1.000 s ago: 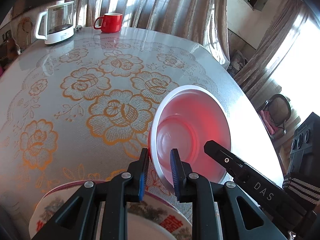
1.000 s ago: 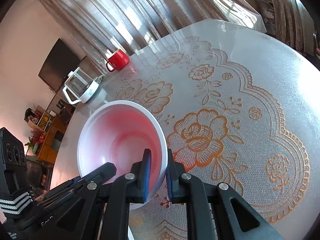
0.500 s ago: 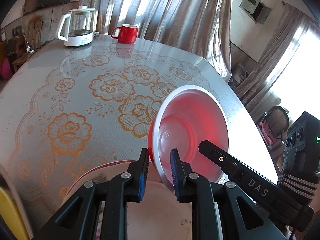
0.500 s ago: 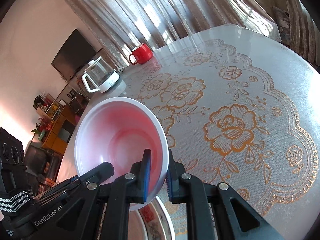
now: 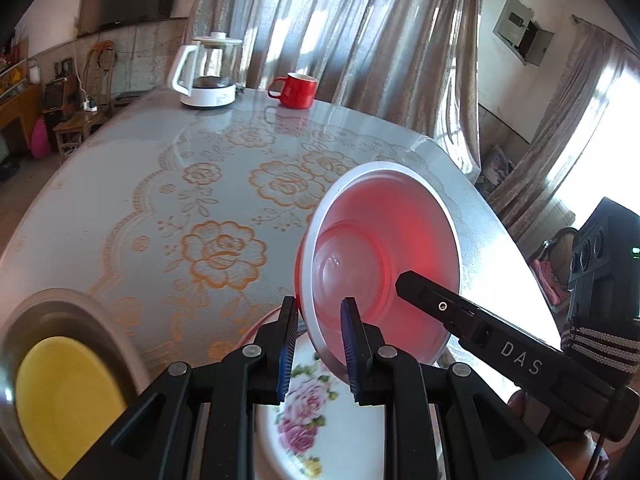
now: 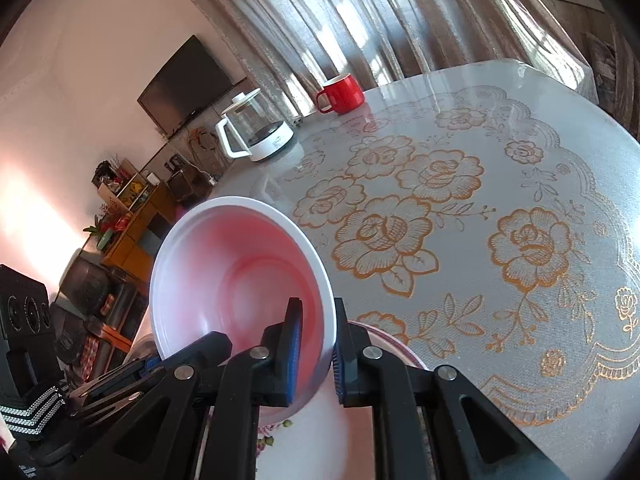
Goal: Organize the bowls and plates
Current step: 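Carry the red bowl with the left tool over the steel basin, then lower the red bowl into the basin onto the yellow bowl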
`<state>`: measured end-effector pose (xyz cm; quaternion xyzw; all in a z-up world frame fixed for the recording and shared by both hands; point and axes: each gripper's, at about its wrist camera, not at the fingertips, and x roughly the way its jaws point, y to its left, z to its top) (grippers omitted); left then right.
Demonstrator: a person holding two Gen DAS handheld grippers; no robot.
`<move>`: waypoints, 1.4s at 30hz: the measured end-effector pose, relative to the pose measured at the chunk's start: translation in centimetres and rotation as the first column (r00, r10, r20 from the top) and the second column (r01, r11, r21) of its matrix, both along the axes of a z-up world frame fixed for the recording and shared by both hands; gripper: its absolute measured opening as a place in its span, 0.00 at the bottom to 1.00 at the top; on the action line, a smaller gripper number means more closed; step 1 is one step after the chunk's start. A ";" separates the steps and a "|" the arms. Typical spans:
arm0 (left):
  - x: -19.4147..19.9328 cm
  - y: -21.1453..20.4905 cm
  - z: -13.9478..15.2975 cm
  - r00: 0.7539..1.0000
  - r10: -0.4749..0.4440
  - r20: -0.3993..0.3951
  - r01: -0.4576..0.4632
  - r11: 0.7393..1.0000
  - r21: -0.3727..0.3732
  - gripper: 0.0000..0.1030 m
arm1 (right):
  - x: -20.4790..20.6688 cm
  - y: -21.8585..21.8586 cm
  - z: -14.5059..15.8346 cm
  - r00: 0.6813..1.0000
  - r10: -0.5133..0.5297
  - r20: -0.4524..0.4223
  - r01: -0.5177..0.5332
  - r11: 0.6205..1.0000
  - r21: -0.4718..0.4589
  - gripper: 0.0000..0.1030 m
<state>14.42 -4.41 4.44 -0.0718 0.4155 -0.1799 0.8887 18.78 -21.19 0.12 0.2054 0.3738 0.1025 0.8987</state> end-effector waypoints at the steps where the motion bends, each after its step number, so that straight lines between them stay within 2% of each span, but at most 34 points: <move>1: -0.3 0.4 0.1 1.000 0.008 0.007 -0.008 1.000 0.006 0.21 | -0.1 0.6 0.0 1.000 0.015 0.000 -0.015 1.000 0.001 0.12; 6: -2.0 3.1 0.5 0.998 0.049 0.045 -0.050 0.999 0.013 0.21 | -0.3 3.5 0.0 0.997 0.080 0.001 -0.080 0.997 -0.004 0.12; 21: -5.3 8.7 -0.7 0.985 0.168 0.048 -0.170 0.984 0.046 0.21 | -0.6 10.3 -1.2 0.971 0.236 -0.024 -0.237 0.972 -0.002 0.12; 33: -7.0 11.5 -0.8 0.972 0.224 0.068 -0.227 0.973 0.038 0.21 | -1.2 13.4 -1.4 0.953 0.302 -0.030 -0.303 0.953 -0.013 0.12; 42: -8.1 14.4 -0.8 0.964 0.257 0.063 -0.257 0.966 0.000 0.21 | -1.5 15.9 -0.7 0.933 0.360 -0.023 -0.360 0.933 -0.009 0.12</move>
